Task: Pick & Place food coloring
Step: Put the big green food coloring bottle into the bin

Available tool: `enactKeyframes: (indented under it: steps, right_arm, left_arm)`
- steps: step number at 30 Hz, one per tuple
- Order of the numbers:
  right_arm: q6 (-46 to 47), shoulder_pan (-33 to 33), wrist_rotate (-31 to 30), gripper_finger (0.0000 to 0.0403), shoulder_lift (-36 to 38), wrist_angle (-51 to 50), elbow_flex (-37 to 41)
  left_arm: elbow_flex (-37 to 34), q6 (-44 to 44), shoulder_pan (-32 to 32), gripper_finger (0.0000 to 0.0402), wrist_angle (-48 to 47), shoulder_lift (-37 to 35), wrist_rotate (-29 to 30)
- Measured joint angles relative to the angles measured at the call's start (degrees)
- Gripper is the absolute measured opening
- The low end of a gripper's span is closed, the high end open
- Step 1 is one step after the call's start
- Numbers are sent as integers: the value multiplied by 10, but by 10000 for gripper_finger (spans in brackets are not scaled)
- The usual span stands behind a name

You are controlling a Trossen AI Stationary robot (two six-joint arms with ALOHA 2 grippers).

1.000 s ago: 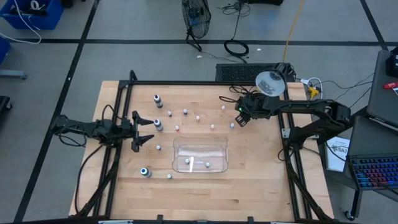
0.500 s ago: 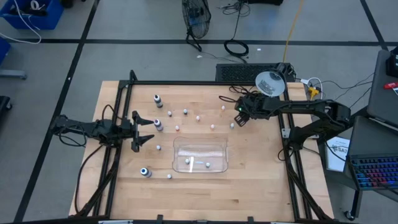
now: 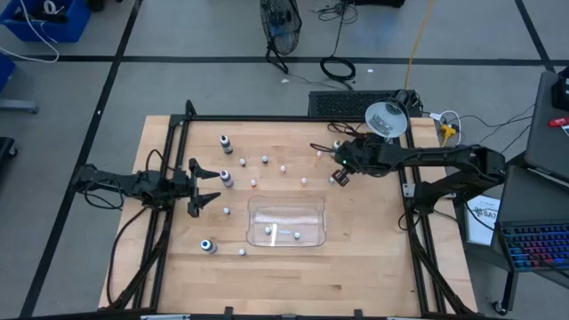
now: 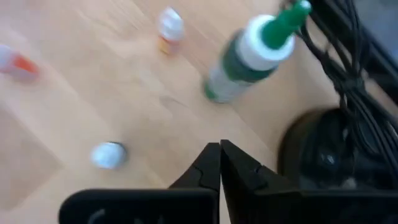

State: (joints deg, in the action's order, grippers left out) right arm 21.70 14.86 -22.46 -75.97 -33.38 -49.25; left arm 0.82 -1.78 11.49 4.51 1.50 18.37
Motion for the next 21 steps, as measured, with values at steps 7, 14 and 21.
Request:
enactKeyframes:
  steps: [7,14,21]
  right_arm:
    - [18,-39,-15,4,53,18,0]
    - [-40,-16,47,66,66,164,0]
    - [-29,32,68,206,41,79,-83]
  left_arm:
    - [0,0,0,310,0,0,0]
    - [0,0,0,310,0,0,0]
    - [0,0,0,310,0,0,0]
